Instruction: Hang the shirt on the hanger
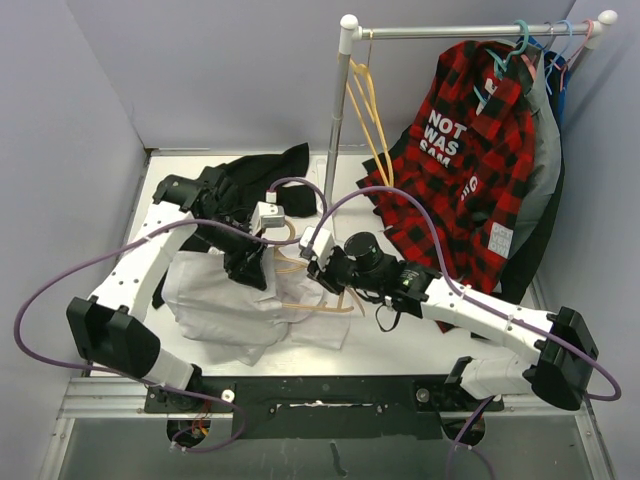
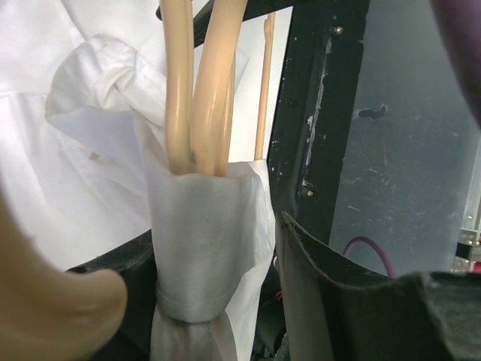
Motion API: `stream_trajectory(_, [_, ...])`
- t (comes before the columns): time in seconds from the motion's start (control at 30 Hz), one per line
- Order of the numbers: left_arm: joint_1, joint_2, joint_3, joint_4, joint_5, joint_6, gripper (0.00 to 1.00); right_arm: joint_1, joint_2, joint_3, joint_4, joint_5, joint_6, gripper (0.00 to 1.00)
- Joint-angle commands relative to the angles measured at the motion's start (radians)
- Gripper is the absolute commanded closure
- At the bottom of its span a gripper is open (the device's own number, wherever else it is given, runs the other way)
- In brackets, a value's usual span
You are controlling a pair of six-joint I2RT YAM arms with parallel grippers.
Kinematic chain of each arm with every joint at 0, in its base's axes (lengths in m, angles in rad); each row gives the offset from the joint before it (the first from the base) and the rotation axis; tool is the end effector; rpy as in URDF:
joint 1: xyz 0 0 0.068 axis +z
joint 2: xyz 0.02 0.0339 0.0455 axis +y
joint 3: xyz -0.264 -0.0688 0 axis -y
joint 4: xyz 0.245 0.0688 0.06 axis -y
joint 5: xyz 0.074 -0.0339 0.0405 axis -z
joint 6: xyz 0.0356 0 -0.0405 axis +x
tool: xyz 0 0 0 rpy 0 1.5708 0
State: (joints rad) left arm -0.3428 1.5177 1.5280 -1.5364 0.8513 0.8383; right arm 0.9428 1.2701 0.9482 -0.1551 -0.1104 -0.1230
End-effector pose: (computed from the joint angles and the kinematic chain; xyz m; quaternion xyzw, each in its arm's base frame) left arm 0.2309 -0.1108 0.3423 0.5147 0.7512 -0.3952 0.1210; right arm 0.1674 0.2373 0.2948 -0.4580 0.7200 0.2501 0.4575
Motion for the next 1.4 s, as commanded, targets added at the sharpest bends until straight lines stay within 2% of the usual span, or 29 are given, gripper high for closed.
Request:
stream_trajectory(0.0, [-0.067,-0.143,-0.022,-0.041,0.074,-0.024,1.0,-0.013,-0.003,0.049,0.22,0.147,0.042,1.0])
stream_trajectory(0.13, [-0.075,-0.15,-0.036,-0.094,0.08,0.039,1.0,-0.014,-0.003,0.037,0.228,0.155,0.043,1.0])
stream_trajectory(0.17, [-0.076,-0.144,-0.031,-0.11,0.076,0.047,0.95,-0.014,-0.002,0.034,0.231,0.156,0.044,1.0])
stream_trajectory(0.3, [-0.075,-0.145,-0.017,-0.12,0.055,0.033,0.47,-0.013,0.006,0.032,0.235,0.162,0.045,1.0])
stream_trajectory(0.37, [-0.076,-0.168,-0.021,-0.08,0.037,0.0,0.06,-0.014,0.012,0.03,0.236,0.166,0.045,1.0])
stream_trajectory(0.4, [-0.076,-0.176,-0.023,-0.06,0.024,-0.014,0.03,-0.013,0.013,0.028,0.241,0.169,0.045,1.0])
stream_trajectory(0.63, [-0.079,-0.183,0.002,-0.035,-0.055,-0.047,0.02,-0.013,0.015,0.01,0.273,0.188,0.048,1.0])
stream_trajectory(1.07, [-0.091,-0.186,0.098,0.039,-0.315,-0.171,0.02,-0.009,0.006,-0.052,0.354,0.216,0.042,1.0])
stream_trajectory(1.37, [-0.093,-0.248,0.08,0.146,-0.171,-0.35,0.02,0.013,0.013,-0.112,0.433,0.233,0.039,1.0])
